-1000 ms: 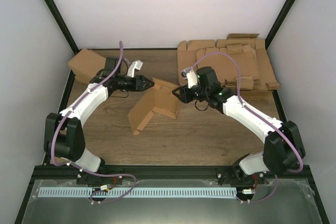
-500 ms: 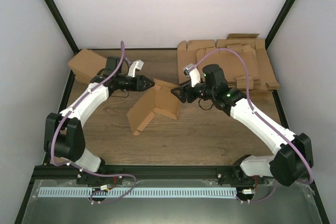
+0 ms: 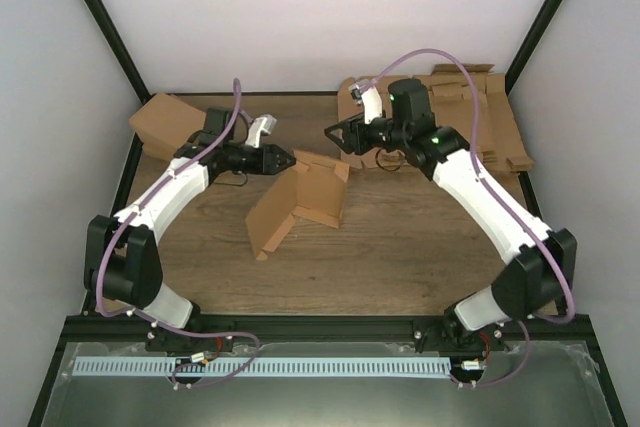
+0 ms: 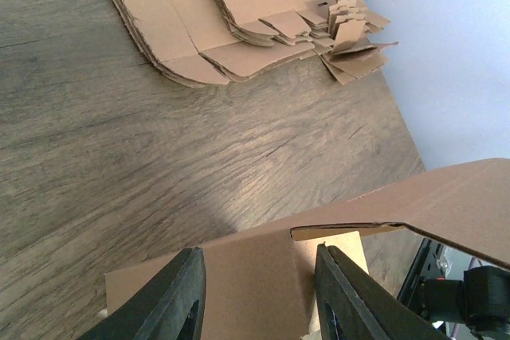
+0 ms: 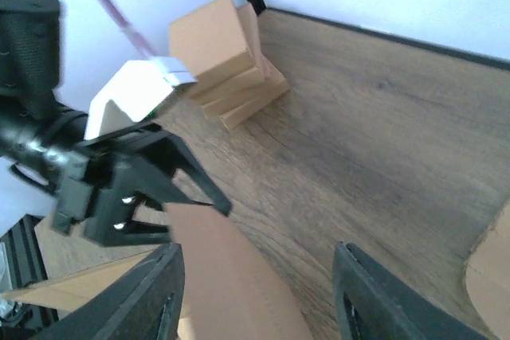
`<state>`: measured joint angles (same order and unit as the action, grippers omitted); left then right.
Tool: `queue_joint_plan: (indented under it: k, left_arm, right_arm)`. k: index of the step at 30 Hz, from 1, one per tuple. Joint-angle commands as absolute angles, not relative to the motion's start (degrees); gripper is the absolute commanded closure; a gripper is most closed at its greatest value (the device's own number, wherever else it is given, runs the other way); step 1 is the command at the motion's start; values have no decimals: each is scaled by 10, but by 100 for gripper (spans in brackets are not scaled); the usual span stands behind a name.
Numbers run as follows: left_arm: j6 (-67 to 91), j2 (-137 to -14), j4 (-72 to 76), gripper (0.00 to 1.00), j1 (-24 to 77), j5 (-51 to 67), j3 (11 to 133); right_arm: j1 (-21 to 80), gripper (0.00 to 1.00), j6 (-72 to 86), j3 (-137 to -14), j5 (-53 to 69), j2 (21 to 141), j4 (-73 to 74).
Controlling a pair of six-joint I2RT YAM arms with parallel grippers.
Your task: Fold the paper box
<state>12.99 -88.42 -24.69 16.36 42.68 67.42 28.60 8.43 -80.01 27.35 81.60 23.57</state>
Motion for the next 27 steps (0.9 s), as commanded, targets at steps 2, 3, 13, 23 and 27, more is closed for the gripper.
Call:
queue_joint_plan:
  k: [2, 3, 13, 23, 27]
  left_arm:
    - [111, -881, -270, 59, 175, 409, 681]
    - [111, -881, -271, 59, 176, 407, 680]
    - [112, -865, -270, 59, 183, 397, 668]
    - [127, -837, -263, 57, 184, 385, 652]
    - [138, -825, -262, 56, 184, 379, 656]
  right_arm:
    - [258, 53, 88, -865, 354, 903, 327]
    - [257, 56, 83, -864, 381, 909, 333]
    - [267, 57, 51, -749, 476, 871, 302]
    - [332, 48, 2, -735, 301, 856, 325]
    - [357, 50, -24, -741, 216, 848, 326]
